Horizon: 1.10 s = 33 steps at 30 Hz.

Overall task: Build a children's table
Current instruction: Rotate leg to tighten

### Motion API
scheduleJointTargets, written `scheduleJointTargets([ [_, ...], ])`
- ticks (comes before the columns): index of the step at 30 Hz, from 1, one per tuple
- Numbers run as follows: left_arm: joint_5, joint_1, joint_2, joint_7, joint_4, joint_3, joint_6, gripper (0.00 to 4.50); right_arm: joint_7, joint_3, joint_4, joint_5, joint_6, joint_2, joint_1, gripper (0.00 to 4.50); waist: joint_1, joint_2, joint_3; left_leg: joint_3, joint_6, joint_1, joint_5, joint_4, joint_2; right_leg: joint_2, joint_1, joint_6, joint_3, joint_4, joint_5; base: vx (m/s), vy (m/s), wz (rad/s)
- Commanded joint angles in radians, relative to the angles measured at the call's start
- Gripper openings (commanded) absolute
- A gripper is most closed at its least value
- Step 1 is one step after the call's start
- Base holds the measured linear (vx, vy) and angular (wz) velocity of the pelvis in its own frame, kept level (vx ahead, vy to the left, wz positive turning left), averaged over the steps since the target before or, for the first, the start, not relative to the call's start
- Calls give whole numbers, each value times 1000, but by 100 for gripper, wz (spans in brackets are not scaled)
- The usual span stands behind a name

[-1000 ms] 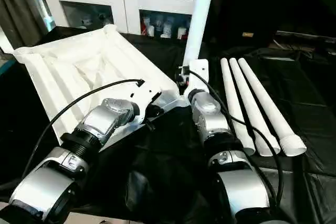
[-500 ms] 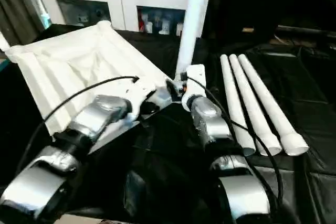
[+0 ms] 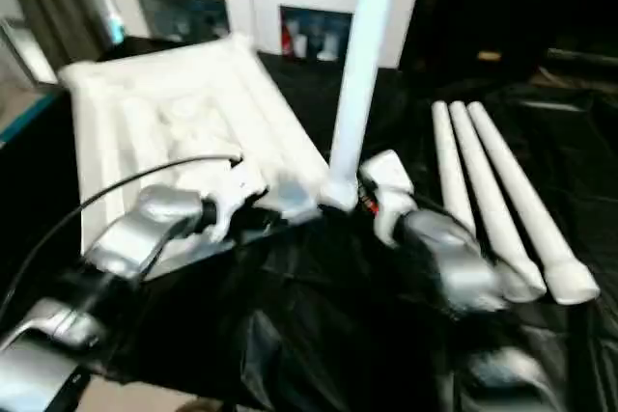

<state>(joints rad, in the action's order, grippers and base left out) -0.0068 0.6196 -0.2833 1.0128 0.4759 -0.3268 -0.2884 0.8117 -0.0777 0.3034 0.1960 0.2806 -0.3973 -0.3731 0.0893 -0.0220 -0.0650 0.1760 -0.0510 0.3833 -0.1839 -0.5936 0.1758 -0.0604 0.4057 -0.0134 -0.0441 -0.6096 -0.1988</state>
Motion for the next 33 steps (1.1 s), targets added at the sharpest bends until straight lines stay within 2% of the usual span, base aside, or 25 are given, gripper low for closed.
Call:
scheduleJointTargets([
  [1,-72,3,17,64,-74,-1,67,0,74,-31,-83,39,27,-12,17,419,-3,12,72,-13,93,-17,-117,63,57,-83,-64,-263,49,60,-7,0,0,0],
  [7,-84,-33,-15,128,-96,2,83,0,139,-25,-155,63,53,-66,71,419,-4,10,75,-14,104,-14,-100,60,56,-82,-62,-260,46,57,-8,0,0,0],
  [15,-65,-44,-25,147,-101,-6,90,0,117,-25,-168,64,62,-48,84,419,-3,6,78,-14,98,-15,-97,56,54,-81,-60,-262,44,55,-16,0,0,0],
  [21,-49,-44,-29,157,-97,-16,98,0,80,-18,-134,40,46,-34,77,419,-2,5,81,-14,99,-16,-81,53,52,-80,-61,-266,44,50,12,0,0,0],
  [22,-48,-44,-29,160,-95,-18,99,0,77,-18,-128,36,41,-32,77,419,-3,0,81,-14,99,-16,-79,53,53,-80,-61,-266,44,50,21,0,0,0],
  [24,-48,-43,-29,162,-95,-18,98,0,77,-17,-127,38,40,-31,77,419,-2,1,82,-15,99,-16,-79,52,53,-79,-62,-270,43,48,32,0,0,0],
  [28,-40,-43,-30,164,-91,-26,103,0,67,-2,-119,48,25,-13,77,383,-2,-3,83,-15,95,-16,-87,51,52,-80,-62,-273,43,48,27,0,0,0],
  [33,-38,-43,-30,166,-89,-28,103,0,67,-8,-113,45,16,-11,85,342,-1,-2,82,-16,91,-16,-93,51,53,-80,-63,-274,43,47,29,0,0,0],
])
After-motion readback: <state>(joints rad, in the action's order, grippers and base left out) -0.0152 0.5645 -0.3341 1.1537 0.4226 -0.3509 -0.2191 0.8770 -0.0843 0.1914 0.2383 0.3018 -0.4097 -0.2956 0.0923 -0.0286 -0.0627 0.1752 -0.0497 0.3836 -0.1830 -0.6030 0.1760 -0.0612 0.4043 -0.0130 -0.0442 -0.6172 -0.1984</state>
